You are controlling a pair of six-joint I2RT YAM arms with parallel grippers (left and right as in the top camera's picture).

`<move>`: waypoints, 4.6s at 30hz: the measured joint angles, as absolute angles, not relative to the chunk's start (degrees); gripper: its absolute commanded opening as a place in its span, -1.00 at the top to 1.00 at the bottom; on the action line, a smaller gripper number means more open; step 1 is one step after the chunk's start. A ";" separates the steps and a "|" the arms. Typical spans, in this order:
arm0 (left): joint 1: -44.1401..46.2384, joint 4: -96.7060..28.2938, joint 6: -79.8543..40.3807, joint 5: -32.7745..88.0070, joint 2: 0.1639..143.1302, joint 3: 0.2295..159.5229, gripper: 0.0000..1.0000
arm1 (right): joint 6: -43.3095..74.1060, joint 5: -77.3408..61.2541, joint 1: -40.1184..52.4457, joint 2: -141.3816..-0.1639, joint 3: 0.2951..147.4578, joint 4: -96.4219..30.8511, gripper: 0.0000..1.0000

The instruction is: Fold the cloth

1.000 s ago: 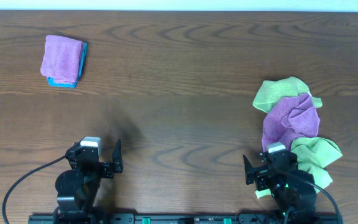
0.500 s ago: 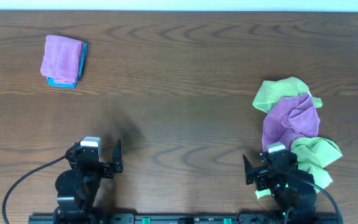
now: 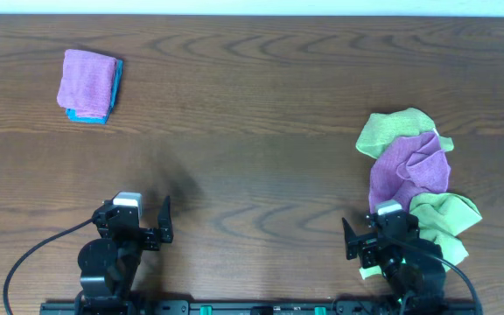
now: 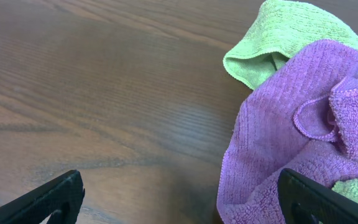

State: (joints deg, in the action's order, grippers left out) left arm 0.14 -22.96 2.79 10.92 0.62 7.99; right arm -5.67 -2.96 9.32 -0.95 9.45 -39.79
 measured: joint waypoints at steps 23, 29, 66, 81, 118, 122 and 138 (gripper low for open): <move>0.14 -22.96 2.79 10.92 0.62 7.99 -0.91 | 15.62 -16.34 9.32 -0.93 9.23 -28.56 -0.98; 0.14 -22.98 2.79 10.90 0.62 7.99 -0.91 | 30.15 -18.37 9.32 -0.89 9.13 -16.75 -0.99; 0.12 -22.94 2.79 10.48 0.62 7.97 -0.91 | 20.67 -9.02 0.93 -86.41 53.56 -23.79 -0.99; 0.14 -22.92 2.79 10.48 0.62 7.97 -0.91 | 16.21 0.47 -0.03 -97.78 53.78 -17.10 0.25; 0.14 -22.92 2.79 10.48 0.62 7.97 -0.91 | 13.74 -33.32 14.55 -84.07 99.66 -48.01 -0.99; 0.14 -22.92 2.79 10.48 0.62 7.97 -0.91 | 9.26 -33.23 14.22 -84.64 99.57 -53.41 -0.98; 0.12 -22.94 2.79 10.48 0.62 7.97 -0.91 | -9.96 -26.11 26.52 -94.74 76.82 -49.43 0.02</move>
State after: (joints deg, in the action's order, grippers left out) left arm 0.12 -22.94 2.79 10.48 0.62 7.97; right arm -9.96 -26.11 26.52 -94.74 76.82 -49.43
